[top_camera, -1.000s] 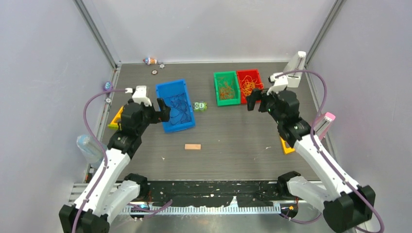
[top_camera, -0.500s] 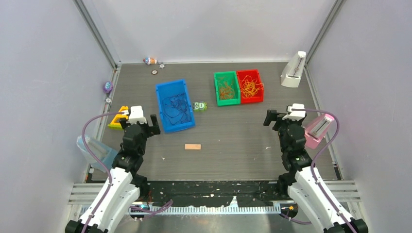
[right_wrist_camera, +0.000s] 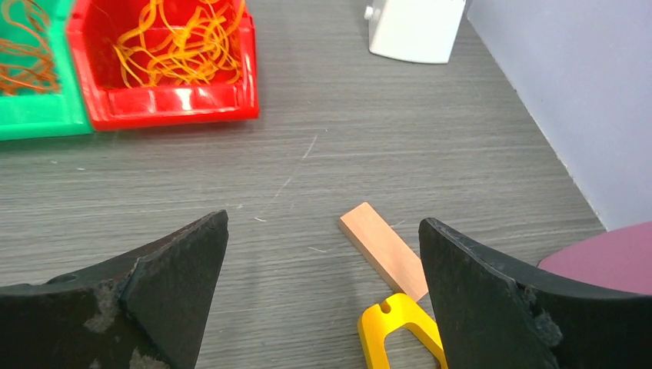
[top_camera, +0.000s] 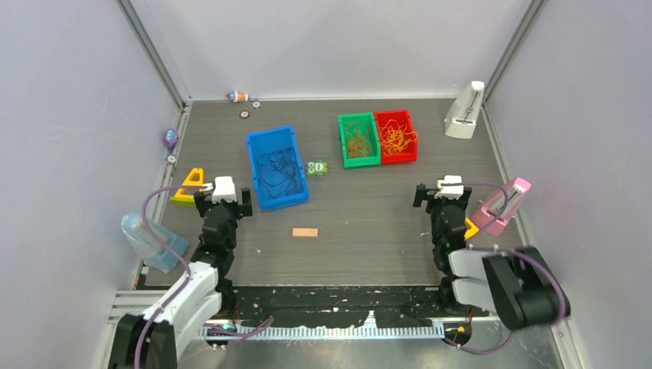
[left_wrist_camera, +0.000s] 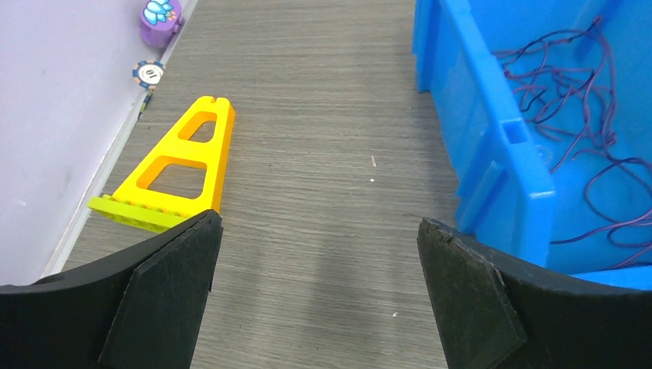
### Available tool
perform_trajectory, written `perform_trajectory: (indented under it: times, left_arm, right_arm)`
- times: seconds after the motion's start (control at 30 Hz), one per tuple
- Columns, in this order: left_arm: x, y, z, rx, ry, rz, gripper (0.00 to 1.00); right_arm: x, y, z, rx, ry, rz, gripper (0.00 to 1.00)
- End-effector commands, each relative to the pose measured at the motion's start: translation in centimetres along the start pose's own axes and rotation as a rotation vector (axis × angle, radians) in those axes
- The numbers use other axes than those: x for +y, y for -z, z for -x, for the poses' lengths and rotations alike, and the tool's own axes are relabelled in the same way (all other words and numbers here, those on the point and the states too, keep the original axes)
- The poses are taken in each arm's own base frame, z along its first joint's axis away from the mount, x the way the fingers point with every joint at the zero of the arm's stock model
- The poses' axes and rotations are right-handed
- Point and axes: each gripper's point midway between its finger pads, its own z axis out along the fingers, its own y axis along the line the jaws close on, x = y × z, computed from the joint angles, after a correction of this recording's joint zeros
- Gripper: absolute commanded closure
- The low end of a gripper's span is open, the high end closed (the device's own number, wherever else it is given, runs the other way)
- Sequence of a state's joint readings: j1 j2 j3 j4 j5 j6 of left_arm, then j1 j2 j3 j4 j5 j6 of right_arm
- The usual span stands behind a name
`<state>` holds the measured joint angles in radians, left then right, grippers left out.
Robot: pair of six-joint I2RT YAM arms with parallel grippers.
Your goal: Untangle the cables
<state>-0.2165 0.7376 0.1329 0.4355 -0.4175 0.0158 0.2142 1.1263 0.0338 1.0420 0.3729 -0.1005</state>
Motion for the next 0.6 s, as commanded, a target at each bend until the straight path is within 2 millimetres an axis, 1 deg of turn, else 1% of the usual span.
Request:
perform_trajectory:
  times: [0.0, 0.03, 0.1, 0.13, 0.17, 0.2, 0.23, 0.3, 0.4, 0.43, 0.47, 0.53, 0.57]
  left_arm:
    - [0.2, -1.0, 2.9, -0.166, 0.032, 0.016, 0.00]
    - [0.1, -1.1, 2.8, -0.181, 0.036, 0.011, 0.00]
    - [-0.1, -1.3, 2.9, -0.202, 0.024, -0.006, 0.01]
    - [-0.2, -1.4, 3.0, -0.207, 0.016, -0.014, 0.00]
    - [-0.4, -1.6, 3.1, -0.205, 0.003, -0.025, 0.00]
    - [-0.5, -1.7, 3.2, -0.205, -0.001, -0.030, 0.00]
    - [-0.6, -2.0, 3.4, -0.207, -0.008, -0.034, 0.00]
    - [-1.1, -2.5, 3.6, -0.206, -0.024, -0.053, 0.00]
    - [-1.7, -3.3, 3.5, -0.208, -0.038, -0.073, 0.02]
    - [-1.7, -3.4, 3.4, -0.221, -0.038, -0.072, 0.02]
    - [-1.8, -3.4, 3.0, -0.230, -0.040, -0.075, 0.02]
    - [-1.5, -3.9, 2.6, -0.246, -0.024, -0.069, 0.02]
    - [-1.3, -4.3, 3.0, -0.255, -0.022, -0.053, 0.02]
  right_arm:
    - [-1.0, -1.4, 3.7, -0.196, -0.046, -0.055, 0.00]
    - [-1.2, -1.7, 2.9, -0.176, -0.036, -0.068, 0.00]
    - [-1.1, -2.0, 3.2, -0.172, -0.044, -0.069, 0.00]
    - [-0.9, -2.5, 2.6, -0.132, -0.033, -0.066, 0.00]
    - [-0.8, -2.7, 2.5, -0.123, -0.025, -0.061, 0.00]
    - [-0.7, -3.0, 2.6, -0.121, -0.018, -0.063, 0.03]
    - [-0.9, -3.2, 2.6, -0.113, -0.022, -0.078, 0.04]
    - [-1.2, -4.1, 2.0, -0.056, -0.024, -0.105, 0.01]
    - [-1.3, -4.3, 2.0, -0.055, -0.035, -0.108, 0.01]
    - [-1.3, -4.3, 2.0, -0.054, -0.035, -0.108, 0.04]
    - [-1.4, -4.3, 2.0, -0.053, -0.036, -0.108, 0.04]
    - [-1.3, -4.4, 2.0, -0.052, -0.035, -0.109, 0.05]
    - [-1.4, -4.3, 2.0, -0.052, -0.036, -0.110, 0.05]
